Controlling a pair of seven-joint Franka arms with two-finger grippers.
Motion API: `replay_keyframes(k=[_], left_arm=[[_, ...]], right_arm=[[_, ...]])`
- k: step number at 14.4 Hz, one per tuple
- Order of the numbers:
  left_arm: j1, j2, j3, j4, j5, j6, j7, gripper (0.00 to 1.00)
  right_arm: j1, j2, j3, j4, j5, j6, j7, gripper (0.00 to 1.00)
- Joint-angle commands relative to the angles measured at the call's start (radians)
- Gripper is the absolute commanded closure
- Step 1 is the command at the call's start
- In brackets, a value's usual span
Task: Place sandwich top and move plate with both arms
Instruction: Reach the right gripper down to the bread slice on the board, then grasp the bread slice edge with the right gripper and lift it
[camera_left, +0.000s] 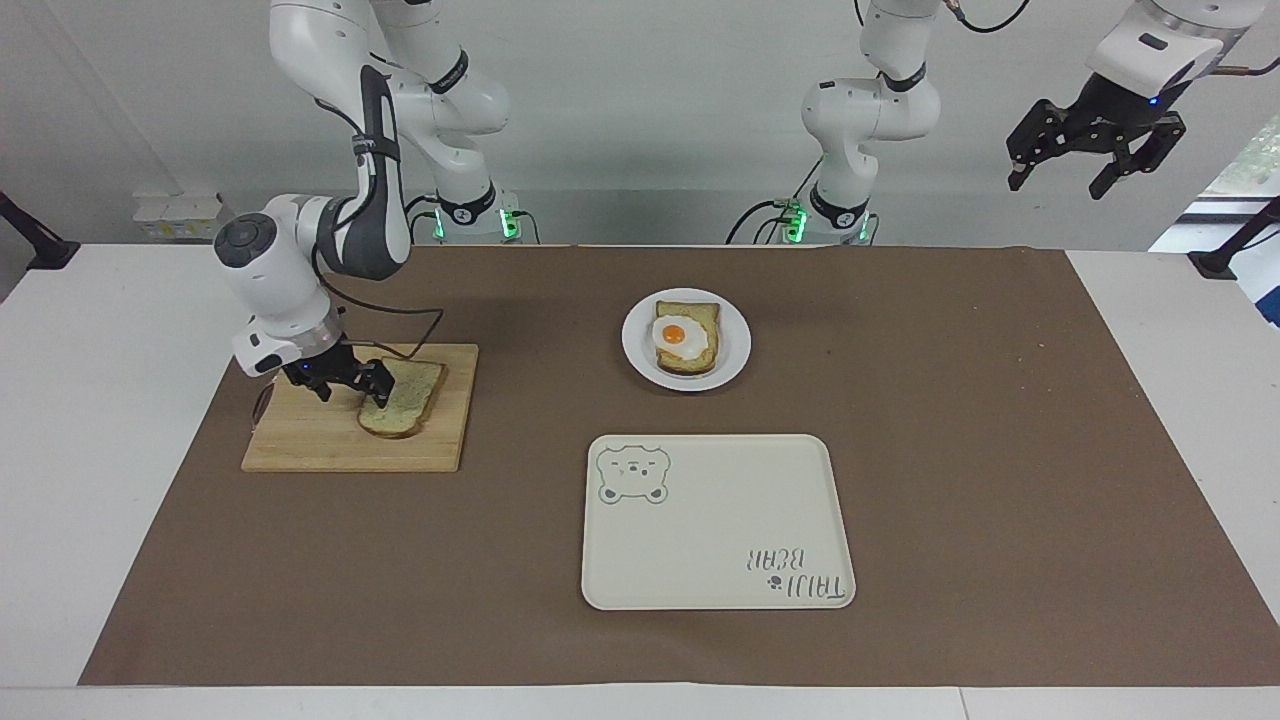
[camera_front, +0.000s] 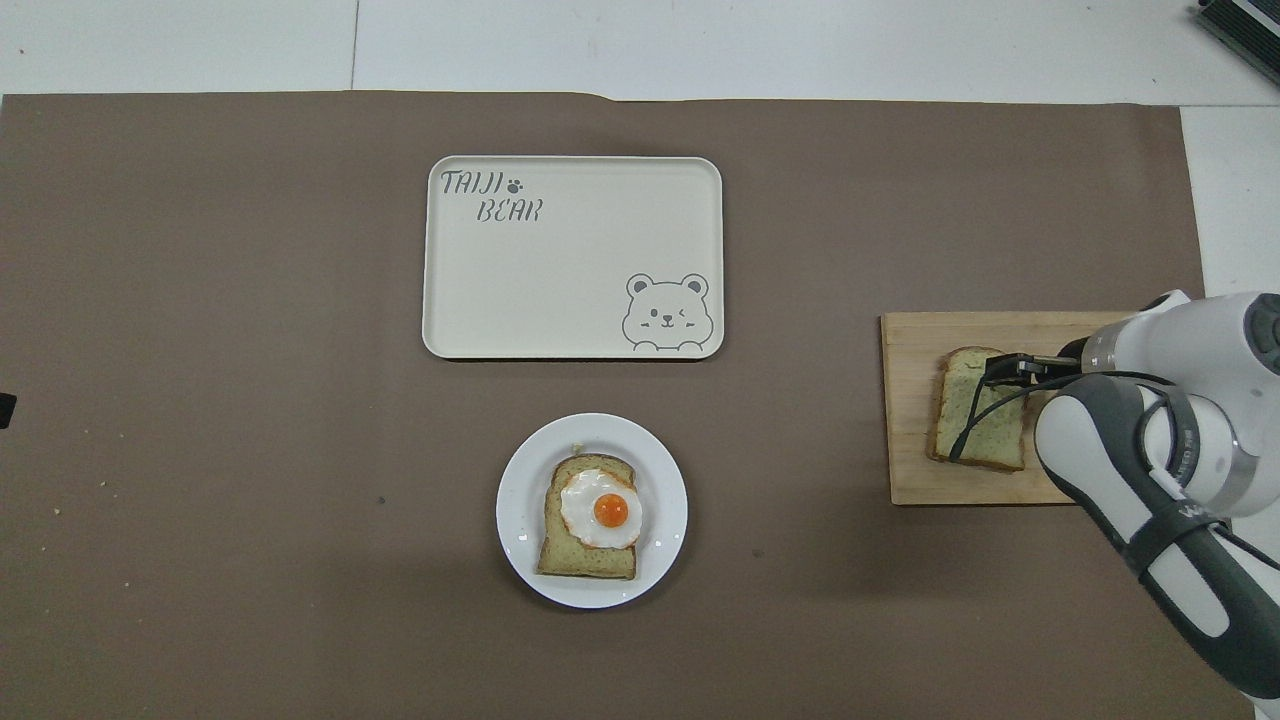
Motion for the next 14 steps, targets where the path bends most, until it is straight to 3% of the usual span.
replay_keyframes(k=[1, 2, 6, 7, 14], left_arm=[[0.006, -0.032, -0.001, -0.037, -0.004, 0.011, 0.002, 0.0], [0.006, -0.032, -0.001, -0.037, -0.004, 0.011, 0.002, 0.0], [0.006, -0.032, -0.001, -0.037, -0.004, 0.014, 0.002, 0.0], [0.006, -0.032, -0.001, -0.037, -0.004, 0.014, 0.004, 0.0], [0.006, -0.032, -0.001, -0.037, -0.004, 0.014, 0.002, 0.0]], right_arm=[[-0.015, -0.006, 0.007, -0.022, 0.032, 0.019, -0.03, 0.0], [-0.015, -0.007, 0.007, -0.031, 0.049, 0.02, -0.032, 0.1], [-0.015, -0.006, 0.007, -0.031, 0.052, 0.02, -0.032, 0.94], [-0.015, -0.006, 0.007, -0.031, 0.053, 0.02, -0.024, 1.0], [-0.016, -0.001, 0.007, -0.022, 0.053, 0.014, -0.025, 1.0]])
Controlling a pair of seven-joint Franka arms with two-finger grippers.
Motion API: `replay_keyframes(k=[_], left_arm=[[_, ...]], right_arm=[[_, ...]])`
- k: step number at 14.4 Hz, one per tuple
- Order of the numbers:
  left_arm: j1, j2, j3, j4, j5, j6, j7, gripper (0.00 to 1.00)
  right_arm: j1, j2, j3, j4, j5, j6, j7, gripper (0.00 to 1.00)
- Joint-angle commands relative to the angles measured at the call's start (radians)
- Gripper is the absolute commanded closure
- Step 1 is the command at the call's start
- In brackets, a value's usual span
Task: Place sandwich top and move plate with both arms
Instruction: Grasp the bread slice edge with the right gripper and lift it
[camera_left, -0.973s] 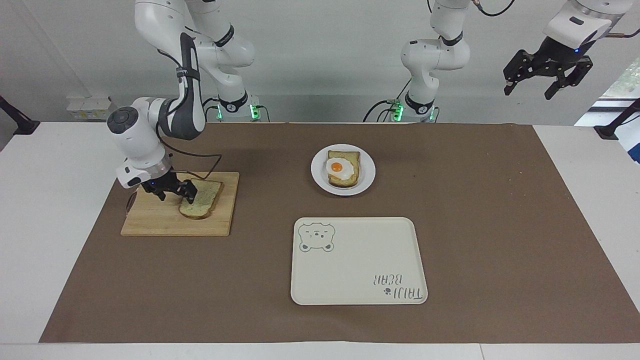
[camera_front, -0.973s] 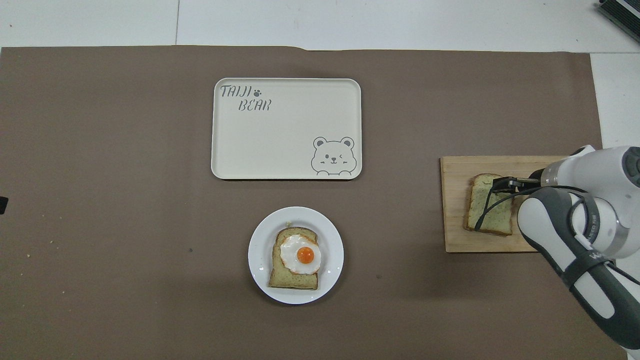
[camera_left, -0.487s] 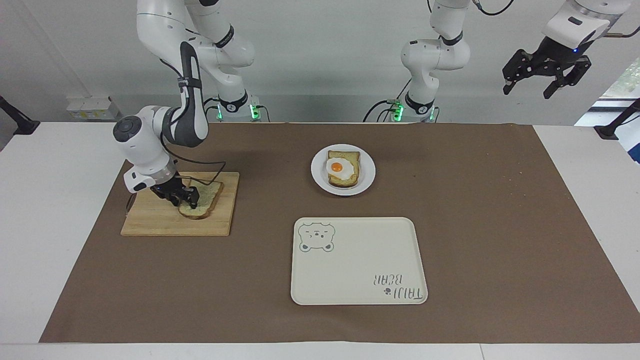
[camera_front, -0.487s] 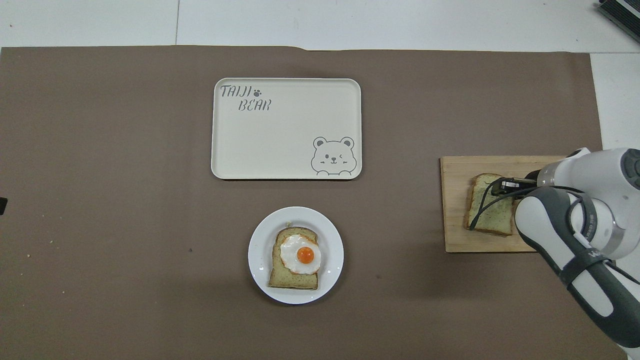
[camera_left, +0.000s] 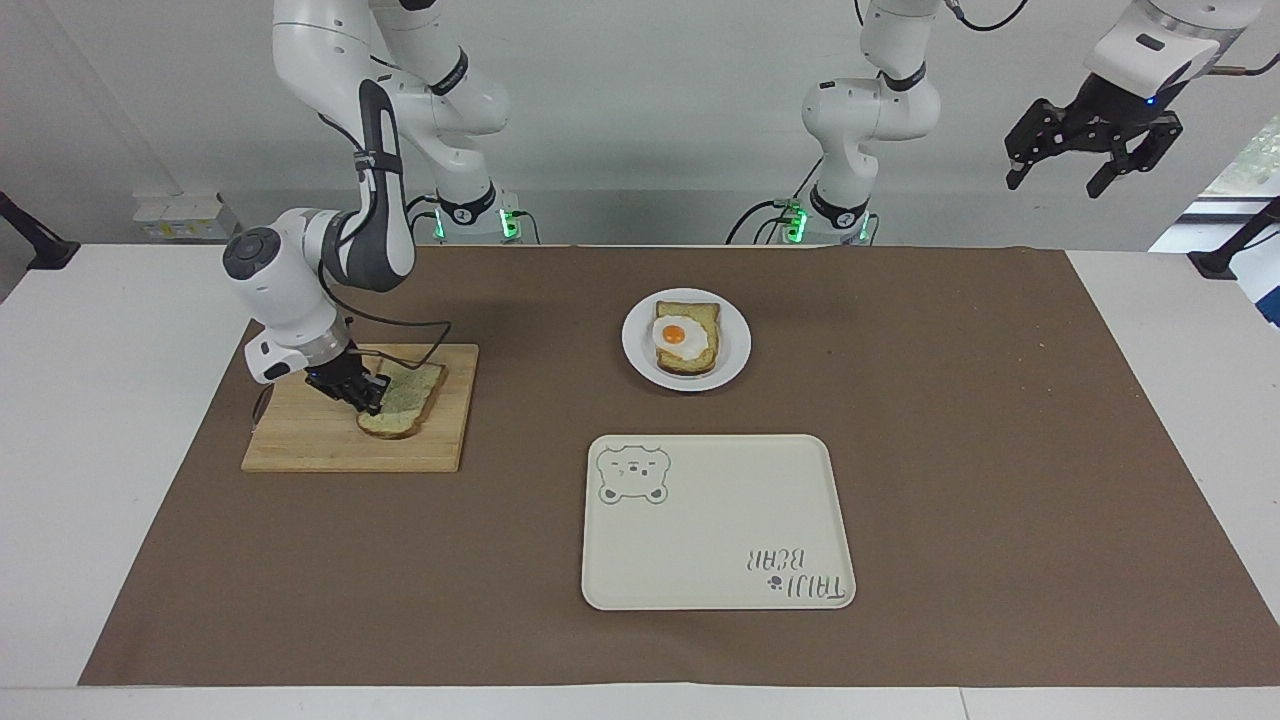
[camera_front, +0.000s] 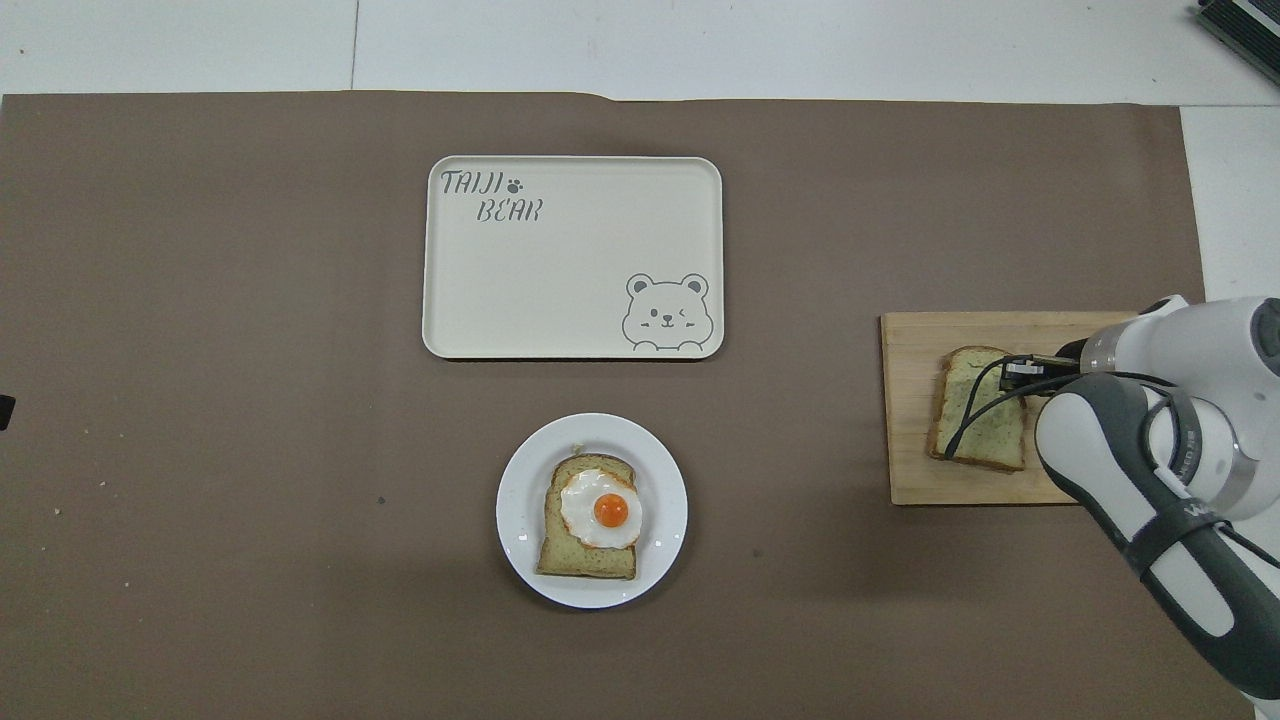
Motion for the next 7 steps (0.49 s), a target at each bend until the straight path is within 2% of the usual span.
replay_keyframes(k=[1, 4, 7], left_arm=[[0.006, -0.029, 0.0, -0.036, -0.004, 0.014, 0.002, 0.0], [0.006, -0.029, -0.001, -0.036, -0.004, 0.014, 0.001, 0.0], [0.006, -0.029, -0.001, -0.036, -0.004, 0.014, 0.001, 0.0]], right_arm=[[-0.018, 0.008, 0.004, -0.01, 0.009, 0.006, -0.03, 1.0], [-0.015, -0.011, 0.004, 0.028, 0.008, -0.026, -0.039, 1.0], [-0.015, -0.054, 0.004, 0.086, 0.008, -0.16, -0.103, 1.0]])
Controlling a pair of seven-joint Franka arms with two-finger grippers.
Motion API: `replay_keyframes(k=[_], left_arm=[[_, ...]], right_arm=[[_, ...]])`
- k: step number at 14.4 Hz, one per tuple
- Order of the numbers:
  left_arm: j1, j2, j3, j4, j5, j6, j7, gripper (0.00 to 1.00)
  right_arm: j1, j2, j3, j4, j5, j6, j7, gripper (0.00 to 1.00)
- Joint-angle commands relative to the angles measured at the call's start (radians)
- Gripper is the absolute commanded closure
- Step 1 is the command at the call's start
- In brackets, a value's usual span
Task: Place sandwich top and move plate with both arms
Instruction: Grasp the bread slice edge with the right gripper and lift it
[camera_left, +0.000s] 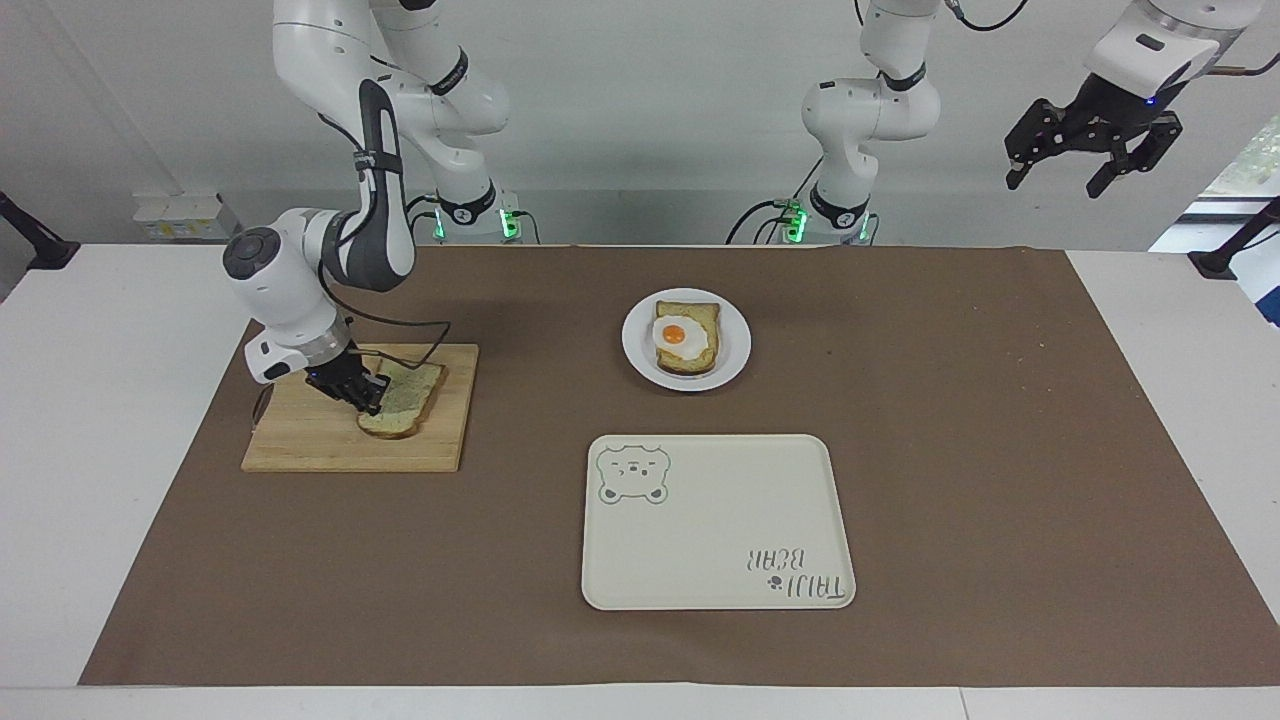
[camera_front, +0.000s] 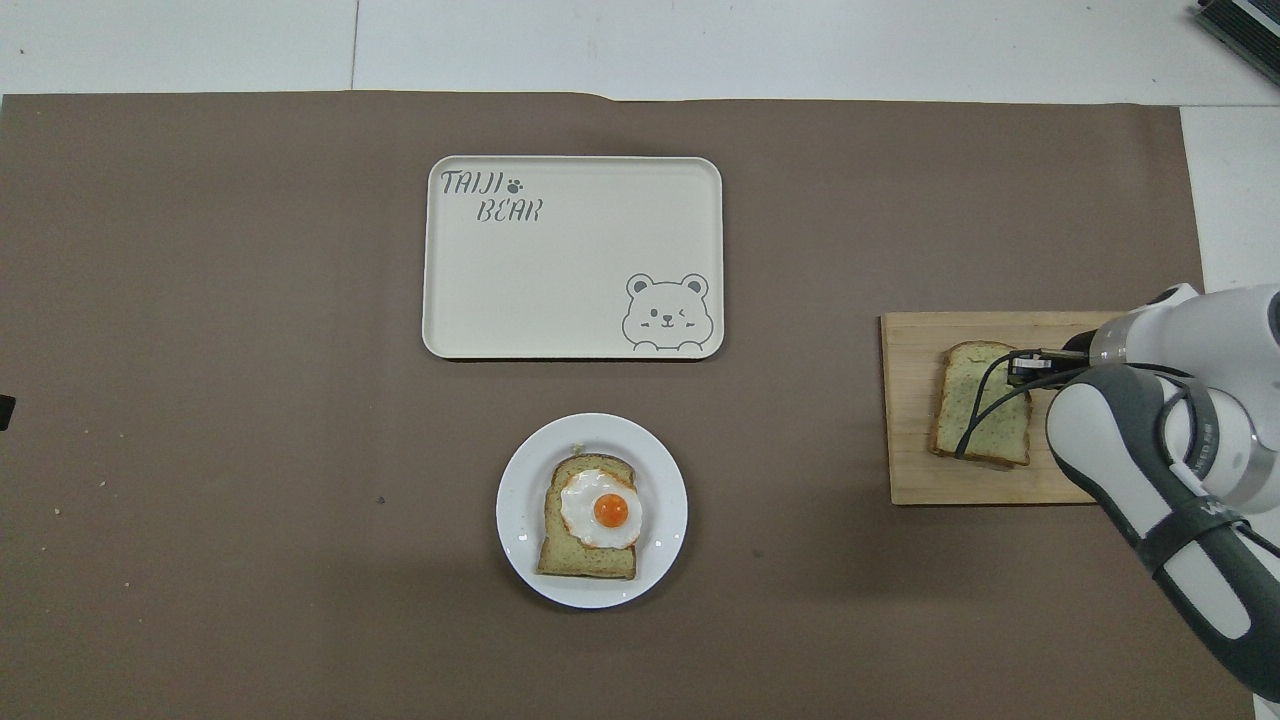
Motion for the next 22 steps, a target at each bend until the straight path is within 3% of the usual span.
replay_keyframes(k=[1, 7, 10, 16, 22], left_arm=[[0.006, -0.029, -0.001, -0.034, -0.004, 0.014, -0.001, 0.0], [0.006, -0.029, -0.001, -0.036, -0.004, 0.02, -0.004, 0.0], [0.004, -0.029, -0.001, -0.036, -0.004, 0.02, -0.008, 0.0], [0.004, -0.029, -0.001, -0.036, -0.008, 0.02, -0.011, 0.0], [0.001, -0.029, -0.003, -0.037, -0.008, 0.022, -0.011, 0.0]], right_arm=[[-0.015, -0.05, 0.005, 0.062, 0.009, -0.131, -0.072, 1.0], [-0.016, -0.057, 0.008, 0.224, 0.018, -0.385, -0.221, 1.0], [-0.016, -0.06, 0.005, 0.254, 0.102, -0.484, -0.288, 1.0], [0.007, -0.076, 0.017, 0.237, 0.214, -0.551, -0.277, 1.0], [0.154, -0.081, 0.019, 0.197, 0.278, -0.556, -0.181, 1.0]])
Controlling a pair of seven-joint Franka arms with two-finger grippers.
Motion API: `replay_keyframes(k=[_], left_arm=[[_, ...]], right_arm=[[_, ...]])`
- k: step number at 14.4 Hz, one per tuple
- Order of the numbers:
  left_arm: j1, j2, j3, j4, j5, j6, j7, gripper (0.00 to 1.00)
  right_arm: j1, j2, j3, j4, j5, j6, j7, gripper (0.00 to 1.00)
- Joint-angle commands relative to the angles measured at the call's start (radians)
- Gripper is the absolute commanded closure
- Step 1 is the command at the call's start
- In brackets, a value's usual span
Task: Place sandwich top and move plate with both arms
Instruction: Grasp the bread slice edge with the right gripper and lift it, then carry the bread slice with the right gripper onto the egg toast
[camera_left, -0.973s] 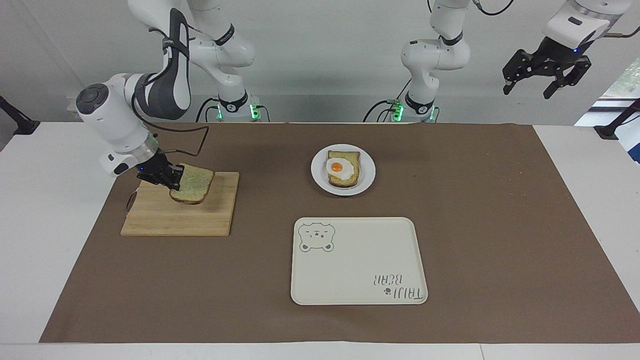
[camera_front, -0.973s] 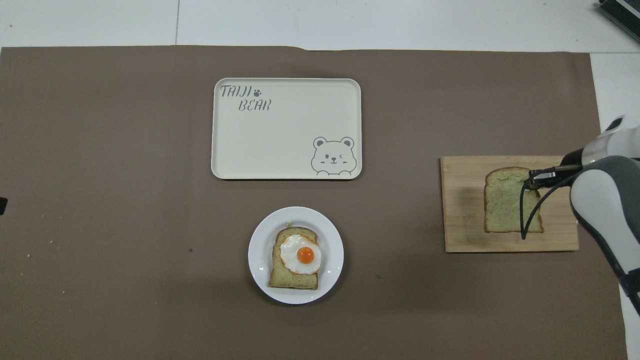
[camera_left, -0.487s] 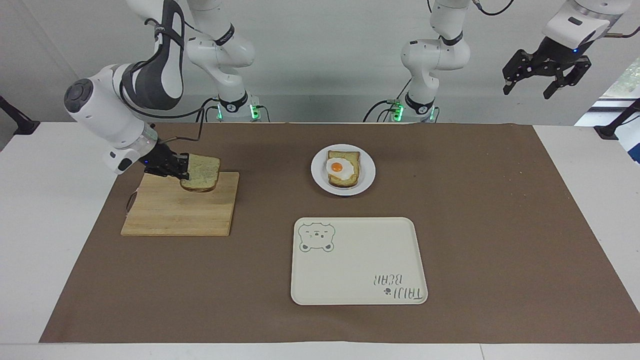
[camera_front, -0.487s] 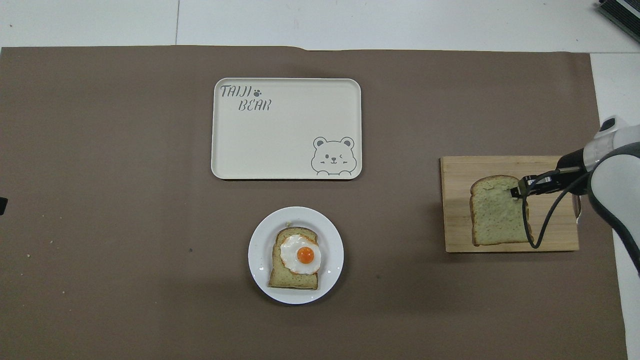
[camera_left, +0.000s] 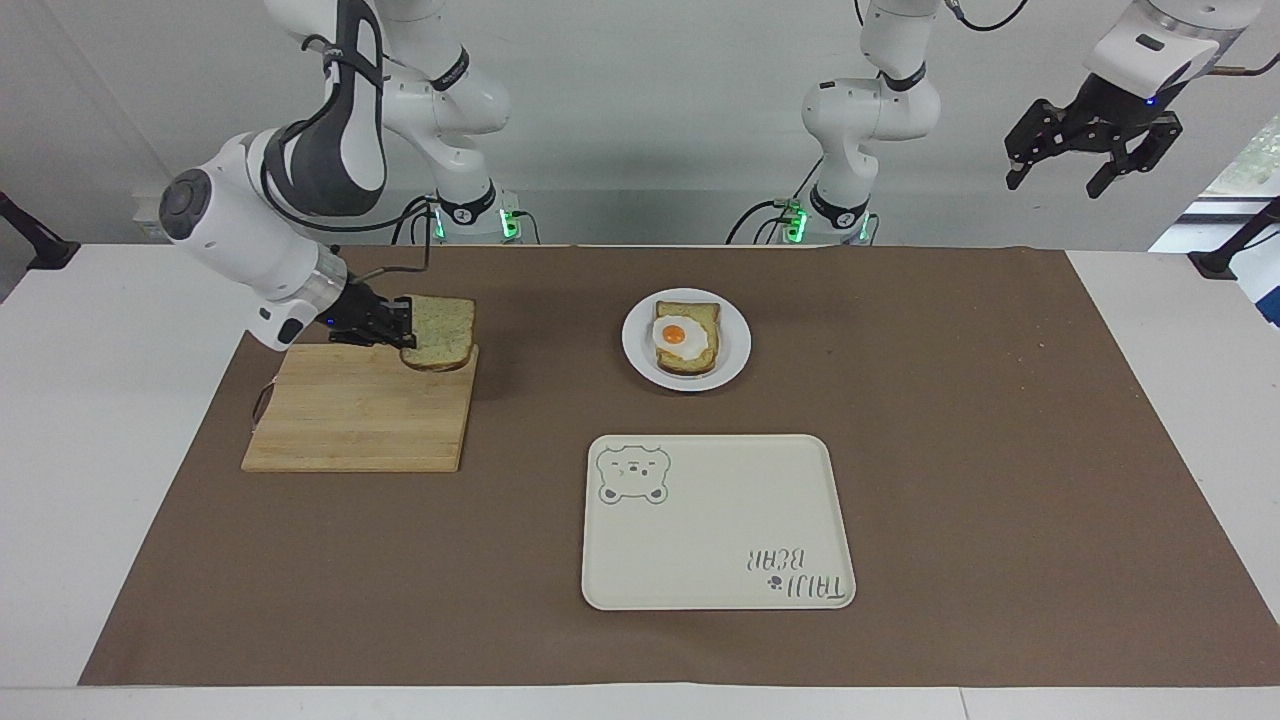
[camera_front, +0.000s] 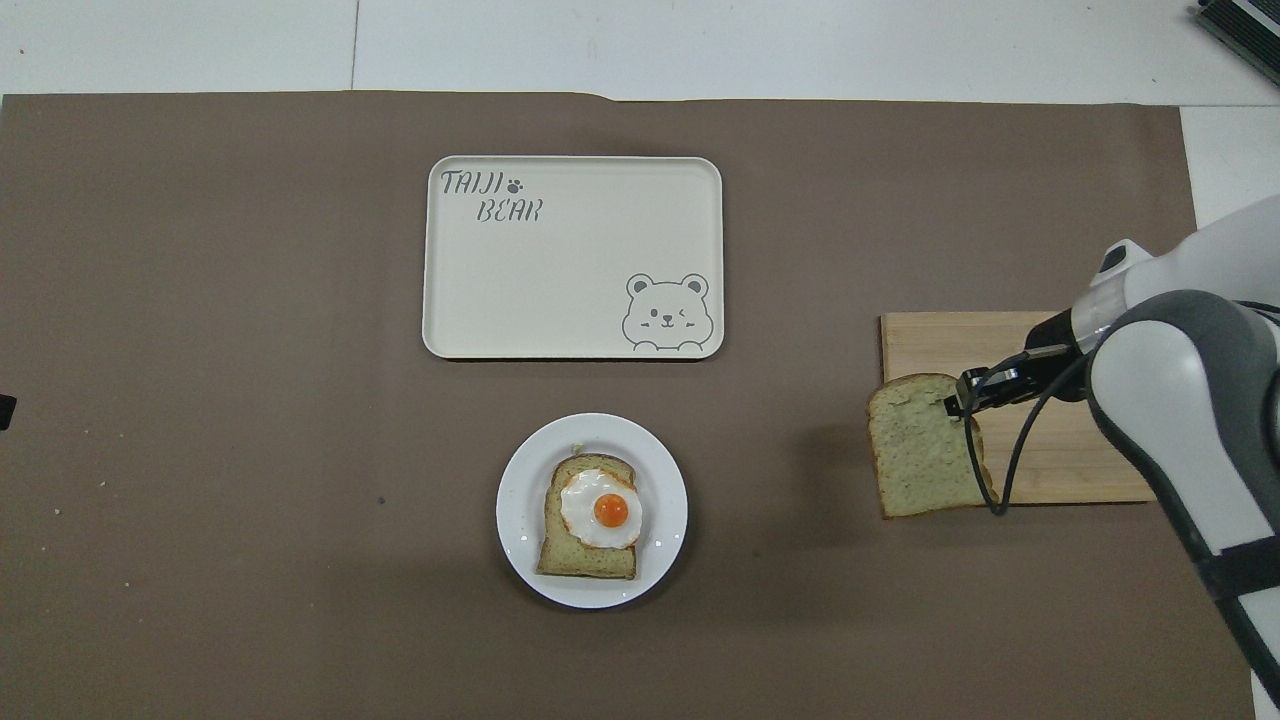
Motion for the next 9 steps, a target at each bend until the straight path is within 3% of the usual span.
replay_keyframes(k=[1, 9], left_arm=[[0.001, -0.029, -0.002, -0.037, -0.008, 0.02, -0.011, 0.0], [0.0, -0.029, -0.002, -0.037, -0.008, 0.019, -0.011, 0.0]], right_arm=[[0.046, -0.01, 0.001, -0.03, 0.065, 0.011, 0.028, 1.0], [0.311, 0.029, 0.001, -0.03, 0.169, 0.147, 0.269, 1.0]])
